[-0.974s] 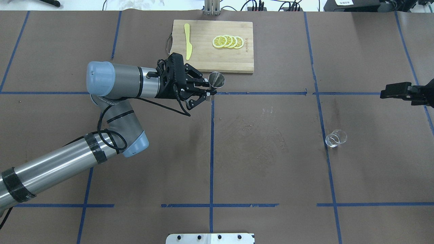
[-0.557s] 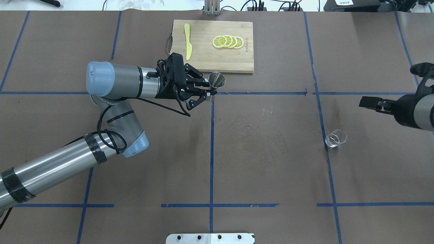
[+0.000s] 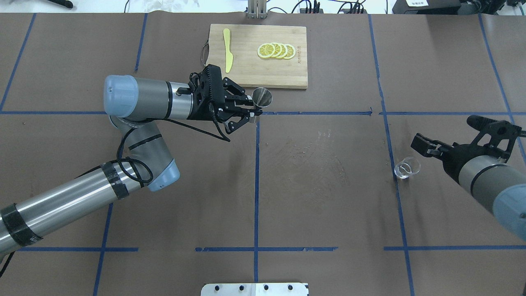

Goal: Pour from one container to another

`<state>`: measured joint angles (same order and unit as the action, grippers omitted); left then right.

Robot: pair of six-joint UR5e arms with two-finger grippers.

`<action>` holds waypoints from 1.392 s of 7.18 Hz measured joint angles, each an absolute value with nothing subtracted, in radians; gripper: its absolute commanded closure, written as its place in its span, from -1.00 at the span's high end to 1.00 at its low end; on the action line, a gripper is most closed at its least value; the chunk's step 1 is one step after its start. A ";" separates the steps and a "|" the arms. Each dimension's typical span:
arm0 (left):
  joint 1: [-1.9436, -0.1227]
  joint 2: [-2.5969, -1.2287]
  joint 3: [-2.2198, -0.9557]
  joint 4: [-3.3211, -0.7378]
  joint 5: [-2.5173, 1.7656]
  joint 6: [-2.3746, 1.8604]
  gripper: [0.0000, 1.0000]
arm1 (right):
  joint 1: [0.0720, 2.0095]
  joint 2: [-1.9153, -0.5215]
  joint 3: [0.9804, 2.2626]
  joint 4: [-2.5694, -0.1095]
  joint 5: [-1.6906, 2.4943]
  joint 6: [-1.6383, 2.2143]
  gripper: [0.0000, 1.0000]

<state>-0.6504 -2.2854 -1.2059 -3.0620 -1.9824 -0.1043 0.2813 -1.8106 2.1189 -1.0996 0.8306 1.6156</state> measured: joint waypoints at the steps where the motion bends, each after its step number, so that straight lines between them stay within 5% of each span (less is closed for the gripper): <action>1: -0.650 -2.285 -1.208 -3.063 -1.982 -0.104 -1.00 | 0.234 -1.806 2.083 -1.098 0.734 1.652 1.00; 10: -0.646 -2.273 -1.225 -3.067 -1.983 -0.106 -1.00 | 0.136 -1.718 1.852 -1.101 0.499 1.731 1.00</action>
<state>-0.6460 -2.2735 -1.2247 -3.0671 -1.9832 -0.1058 0.1358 -1.7178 1.8524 -1.1012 0.4994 1.7308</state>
